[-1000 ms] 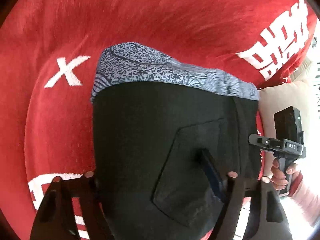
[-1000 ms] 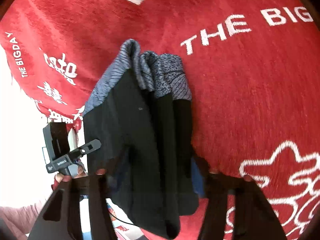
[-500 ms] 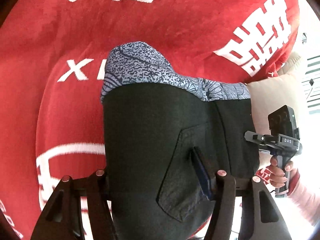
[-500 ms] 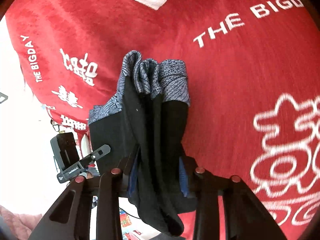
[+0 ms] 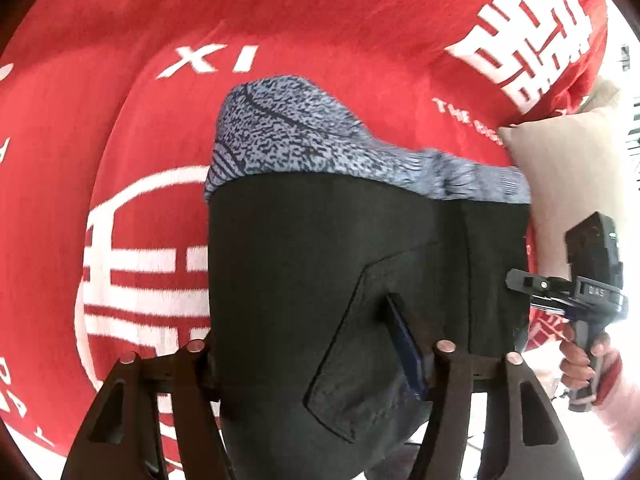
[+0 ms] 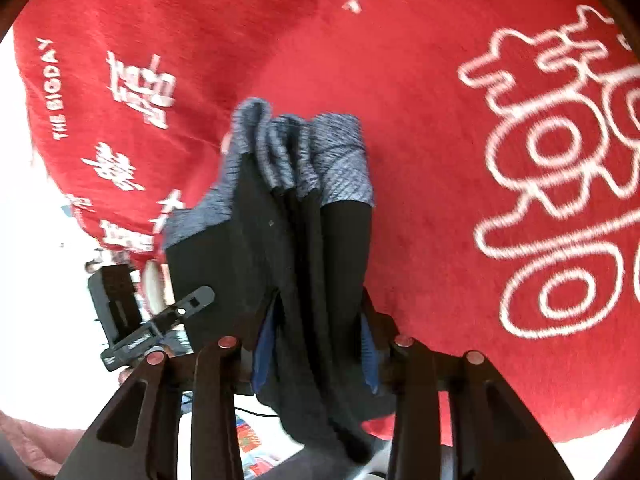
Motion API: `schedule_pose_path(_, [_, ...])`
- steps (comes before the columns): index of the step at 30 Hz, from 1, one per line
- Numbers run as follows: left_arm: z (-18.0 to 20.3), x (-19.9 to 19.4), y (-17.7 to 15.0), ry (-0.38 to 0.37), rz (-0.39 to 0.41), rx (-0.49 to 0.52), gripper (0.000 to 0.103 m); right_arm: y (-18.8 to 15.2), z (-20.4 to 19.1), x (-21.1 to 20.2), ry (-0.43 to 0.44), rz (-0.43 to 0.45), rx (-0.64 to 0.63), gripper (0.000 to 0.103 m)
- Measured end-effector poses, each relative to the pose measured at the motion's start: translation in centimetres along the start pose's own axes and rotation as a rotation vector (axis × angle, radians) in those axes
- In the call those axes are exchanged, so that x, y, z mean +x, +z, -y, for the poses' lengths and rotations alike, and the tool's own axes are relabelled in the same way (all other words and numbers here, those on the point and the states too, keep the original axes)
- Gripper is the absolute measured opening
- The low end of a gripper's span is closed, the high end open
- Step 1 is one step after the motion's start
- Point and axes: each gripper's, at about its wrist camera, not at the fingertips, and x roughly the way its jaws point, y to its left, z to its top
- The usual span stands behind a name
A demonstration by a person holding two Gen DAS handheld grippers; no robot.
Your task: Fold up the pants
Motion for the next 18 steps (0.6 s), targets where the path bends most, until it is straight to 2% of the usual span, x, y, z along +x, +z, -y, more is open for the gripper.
schedule_pose_path(3, [0.1,-0.6,-0.4,0.037,0.023,-0.004,0.068,-0.2,-1.2,-0.8,-0.109,0.030,-0.049,0.052])
schedule_pose_path(5, [0.1,-1.4,-0.5,0.094,0.039,-0.008,0.068,-0.4,-1.8,-1.3,-0.165,0.047,-0.074,0.054])
schedule_pose_path(10, [0.9,-4.4,-0.6,0.190,0.127,0.031,0.068,-1.0,-3.2,-2.9,-0.264,0.110,-0.112,0.054])
schedule_pose_path(11, [1.4,-5.0,-0.6,0.192,0.144,0.049,0.068,-1.2,-3.6,-3.3,-0.280,0.126,-0.122,0.053])
schedule_pose_path(13, [2.8,-5.7,-0.7,0.178,0.168,0.097,0.068,-1.8,-4.3,-4.1,-0.292,0.154,-0.141,0.029])
schedule_pose_path(15, [4.5,-5.3,-0.6,0.157,0.160,0.150,0.069,-2.4,-5.3,-4.2,-0.297,0.175,-0.165,0.028])
schedule_pose_path(16, [4.9,-4.8,-0.8,0.158,0.148,0.165,0.075,-2.7,-5.8,-4.0,-0.296,0.175,-0.181,0.028])
schedule_pose_path(18, [5.6,-3.2,-1.0,0.178,0.120,0.167,0.076,-3.3,-6.3,-3.4,-0.310,0.156,-0.207,0.028])
